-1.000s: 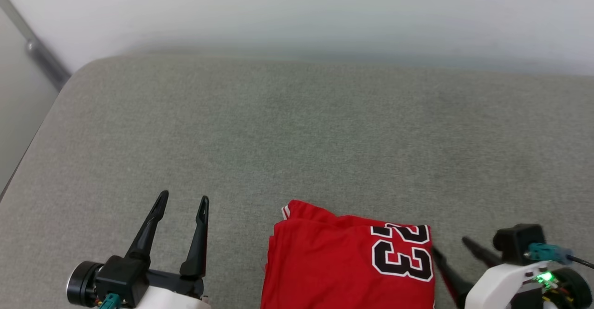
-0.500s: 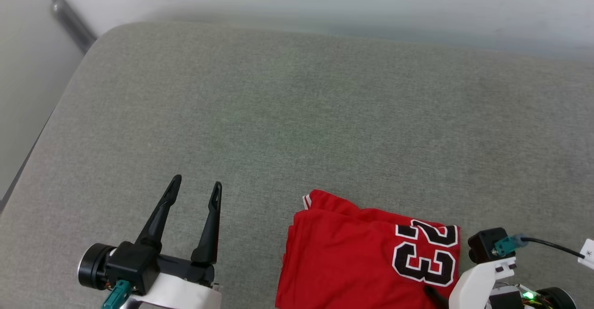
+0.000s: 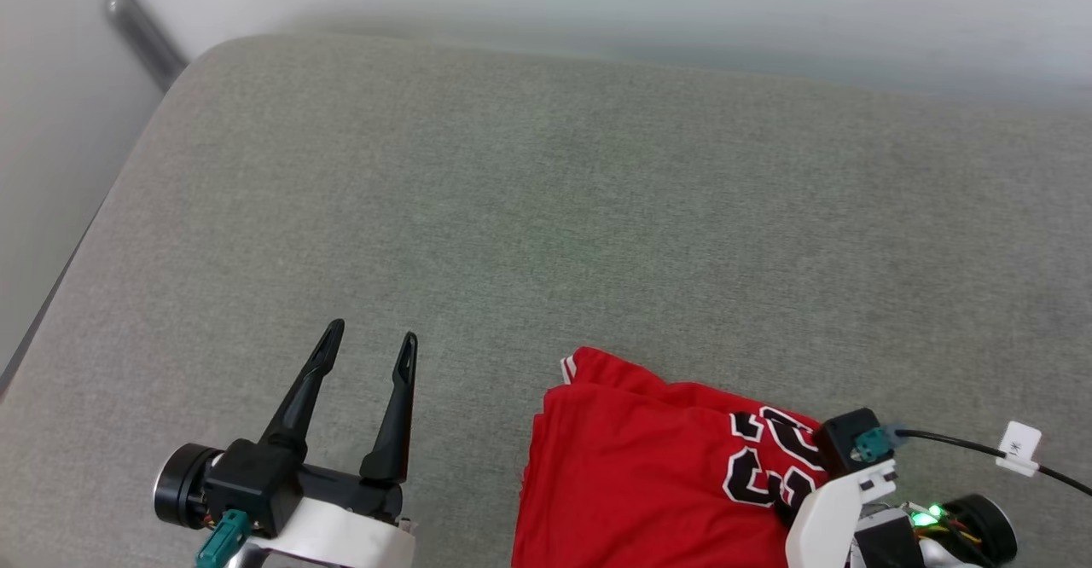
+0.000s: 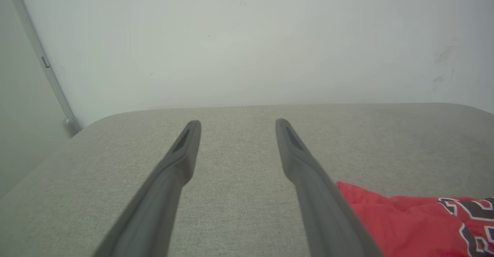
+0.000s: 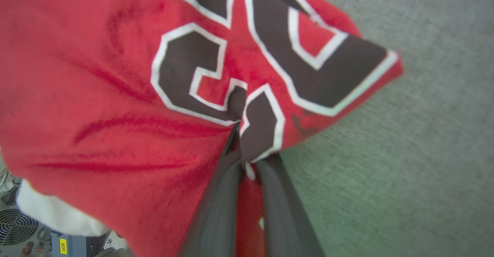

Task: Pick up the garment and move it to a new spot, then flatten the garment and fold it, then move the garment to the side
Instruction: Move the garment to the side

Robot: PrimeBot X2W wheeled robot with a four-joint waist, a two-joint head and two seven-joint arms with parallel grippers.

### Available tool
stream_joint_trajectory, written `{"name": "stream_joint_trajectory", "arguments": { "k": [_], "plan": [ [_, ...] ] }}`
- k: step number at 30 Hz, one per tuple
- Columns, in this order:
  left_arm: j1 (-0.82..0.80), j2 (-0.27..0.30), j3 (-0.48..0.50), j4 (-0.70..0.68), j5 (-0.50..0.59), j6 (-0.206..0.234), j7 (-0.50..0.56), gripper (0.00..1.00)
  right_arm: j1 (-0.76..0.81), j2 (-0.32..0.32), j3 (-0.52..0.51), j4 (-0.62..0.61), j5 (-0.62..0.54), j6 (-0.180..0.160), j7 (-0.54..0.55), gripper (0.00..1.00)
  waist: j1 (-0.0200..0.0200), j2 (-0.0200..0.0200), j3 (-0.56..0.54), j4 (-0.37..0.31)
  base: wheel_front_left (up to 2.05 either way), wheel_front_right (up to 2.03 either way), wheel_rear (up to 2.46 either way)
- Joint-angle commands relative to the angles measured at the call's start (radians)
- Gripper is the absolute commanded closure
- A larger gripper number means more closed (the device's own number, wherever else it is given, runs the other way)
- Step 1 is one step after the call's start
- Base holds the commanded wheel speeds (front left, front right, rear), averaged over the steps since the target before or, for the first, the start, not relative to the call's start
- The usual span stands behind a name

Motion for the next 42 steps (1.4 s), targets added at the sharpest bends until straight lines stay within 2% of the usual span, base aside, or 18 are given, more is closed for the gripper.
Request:
{"name": "stream_joint_trajectory", "arguments": {
  "k": [1, 6, 12, 19, 25, 29, 34, 42],
  "plan": [
    [-0.001, 0.0, -0.001, 0.002, -0.002, -0.001, -0.002, 0.0, -0.011, -0.026, 0.015, 0.023, -0.019, -0.002, -0.011, 1.0, 0.0001, 0.0, -0.01, -0.016, 0.0, 0.0, 0.0],
    [0.008, -0.001, -0.014, -0.004, -0.003, -0.001, -0.002, 0.0, -0.095, -0.141, 0.106, -0.009, -0.085, -0.002, -0.036, 1.0, 0.0001, 0.0, -0.016, -0.077, 0.0, 0.0, 0.0],
    [-0.016, -0.011, -0.046, -0.012, -0.025, -0.001, -0.002, 0.0, -0.245, -0.353, 0.249, -0.067, -0.123, -0.001, -0.01, 1.0, 0.0001, 0.0, 0.01, -0.191, 0.0, 0.0, 0.0],
    [-0.079, 0.005, -0.133, -0.018, -0.026, -0.001, -0.002, 0.0, -0.425, -0.566, 0.379, -0.13, -0.088, -0.002, 0.025, 1.0, 0.0001, 0.0, 0.099, -0.351, 0.0, 0.0, 0.0],
    [-0.168, 0.047, -0.201, -0.026, -0.015, -0.001, -0.002, 0.0, -0.528, -0.696, 0.382, -0.104, -0.053, -0.002, 0.004, 1.0, 0.0001, 0.0, 0.21, -0.452, 0.0, 0.0, 0.0],
    [-0.227, 0.08, -0.232, -0.047, -0.003, -0.001, -0.002, 0.0, -0.538, -0.74, 0.312, -0.03, -0.045, -0.002, -0.02, 1.0, 0.0001, 0.0, 0.293, -0.49, 0.0, 0.0, 0.0],
    [-0.275, 0.116, -0.254, -0.07, 0.004, -0.001, -0.002, 0.0, -0.536, -0.764, 0.227, 0.062, -0.058, -0.002, -0.072, 1.0, 0.0001, 0.0, 0.363, -0.509, 0.0, 0.0, 0.0],
    [-0.333, 0.154, -0.276, -0.105, 0.006, -0.001, -0.002, 0.0, -0.559, -0.726, 0.026, 0.289, -0.099, -0.002, -0.224, 1.0, 0.0001, 0.0, 0.437, -0.498, 0.0, 0.0, 0.0]
  ]
}}
